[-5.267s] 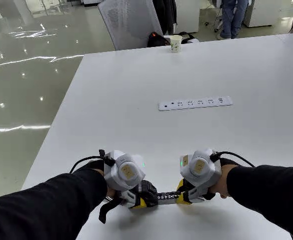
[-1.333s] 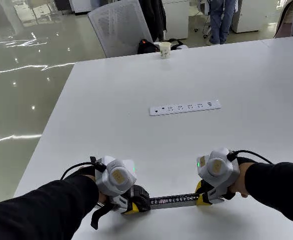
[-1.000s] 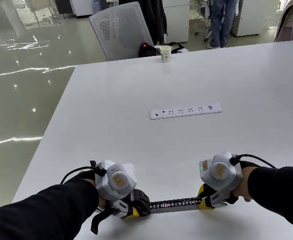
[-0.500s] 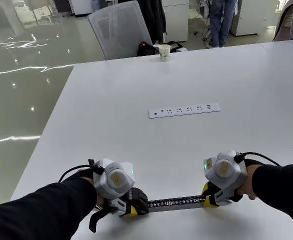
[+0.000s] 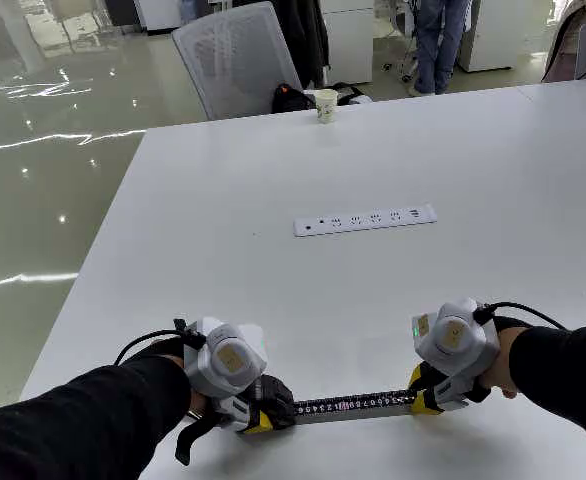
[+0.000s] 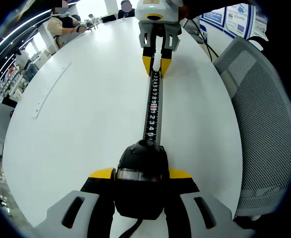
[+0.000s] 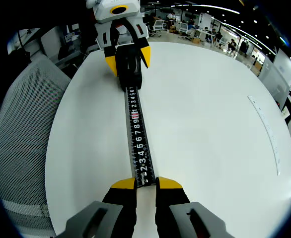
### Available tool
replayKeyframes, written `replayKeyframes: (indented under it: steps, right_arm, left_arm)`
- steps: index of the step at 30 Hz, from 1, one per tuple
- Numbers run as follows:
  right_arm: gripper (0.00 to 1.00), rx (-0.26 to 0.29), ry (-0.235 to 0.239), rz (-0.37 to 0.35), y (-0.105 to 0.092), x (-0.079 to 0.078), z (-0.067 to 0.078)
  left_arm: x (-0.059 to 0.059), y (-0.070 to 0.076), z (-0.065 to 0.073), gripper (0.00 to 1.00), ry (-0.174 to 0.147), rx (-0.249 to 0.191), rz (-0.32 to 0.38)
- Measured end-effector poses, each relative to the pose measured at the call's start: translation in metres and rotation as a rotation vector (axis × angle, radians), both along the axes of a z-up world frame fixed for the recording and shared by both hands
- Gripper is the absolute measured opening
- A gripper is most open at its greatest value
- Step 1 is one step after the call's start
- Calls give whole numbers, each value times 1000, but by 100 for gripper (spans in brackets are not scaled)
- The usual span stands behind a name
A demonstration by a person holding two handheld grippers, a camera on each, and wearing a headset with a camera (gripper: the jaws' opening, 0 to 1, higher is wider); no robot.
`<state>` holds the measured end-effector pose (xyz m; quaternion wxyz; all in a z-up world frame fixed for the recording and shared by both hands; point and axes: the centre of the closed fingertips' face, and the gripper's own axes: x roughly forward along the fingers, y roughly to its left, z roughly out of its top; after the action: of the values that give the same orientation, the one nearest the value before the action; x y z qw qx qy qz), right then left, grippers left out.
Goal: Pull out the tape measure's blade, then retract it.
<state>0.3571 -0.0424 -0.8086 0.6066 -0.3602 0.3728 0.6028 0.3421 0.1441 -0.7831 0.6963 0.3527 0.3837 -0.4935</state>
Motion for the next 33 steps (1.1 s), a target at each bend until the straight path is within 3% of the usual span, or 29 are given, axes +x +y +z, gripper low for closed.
replayKeyframes:
  steps: [33]
  right_arm:
    - [10,-20,-6,-9,-17,2,-2]
  left_arm:
    - [-1,-1,-1,33,-1,0,0]
